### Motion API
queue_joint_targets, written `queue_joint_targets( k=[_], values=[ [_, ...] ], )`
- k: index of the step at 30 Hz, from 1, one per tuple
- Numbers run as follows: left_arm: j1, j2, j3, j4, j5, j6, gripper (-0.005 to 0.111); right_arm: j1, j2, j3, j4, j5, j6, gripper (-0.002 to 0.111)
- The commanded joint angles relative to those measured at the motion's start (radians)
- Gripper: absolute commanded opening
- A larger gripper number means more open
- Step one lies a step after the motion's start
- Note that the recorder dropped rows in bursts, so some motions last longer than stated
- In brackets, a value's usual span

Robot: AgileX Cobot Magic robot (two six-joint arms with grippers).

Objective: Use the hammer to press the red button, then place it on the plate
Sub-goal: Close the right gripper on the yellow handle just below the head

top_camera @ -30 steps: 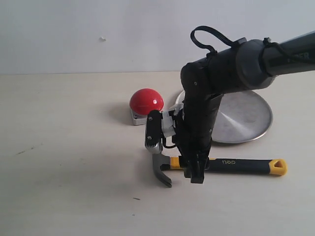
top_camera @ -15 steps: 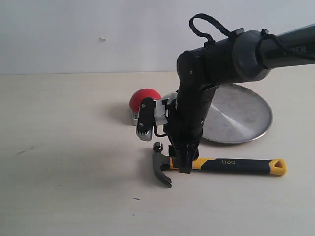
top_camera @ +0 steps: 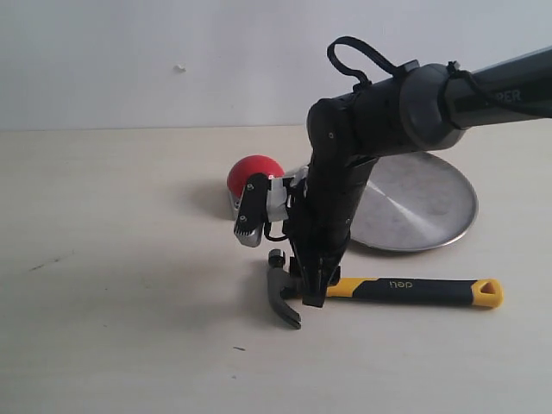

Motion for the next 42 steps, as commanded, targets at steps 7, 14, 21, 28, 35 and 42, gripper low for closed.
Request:
queue_joint_targets(
  k=[7, 14, 21, 28, 35, 42],
  values=[
    [0.001, -0.005, -0.002, -0.004, -0.013, 0.001, 0.000, -0.006, 0.001, -0.006, 0.005, -0.028, 0.028, 0.054],
    [0.001, -0.005, -0.002, -0.004, -0.013, 0.001, 0.000, -0.006, 0.001, -0.006, -0.003, -0.029, 0.014, 0.054],
    [0.001, -0.005, -0.002, -0.004, -0.013, 0.001, 0.000, -0.006, 0.001, -0.006, -0.009, -0.005, -0.070, 0.054],
    [0.001, -0.005, -0.002, -0.004, -0.013, 0.001, 0.000, -0.006, 0.001, -0.006, -0.009, 0.015, -0.071, 0.061],
    [0.001, -0.005, -0.002, -0.004, -0.013, 0.001, 0.000, -0.006, 0.022, -0.006, -0.029, 0.026, -0.063, 0.061],
    [0.001, -0.005, -0.002, -0.004, -0.013, 0.001, 0.000, -0.006, 0.032, -0.006, -0.045, -0.012, -0.063, 0.061]
  ],
)
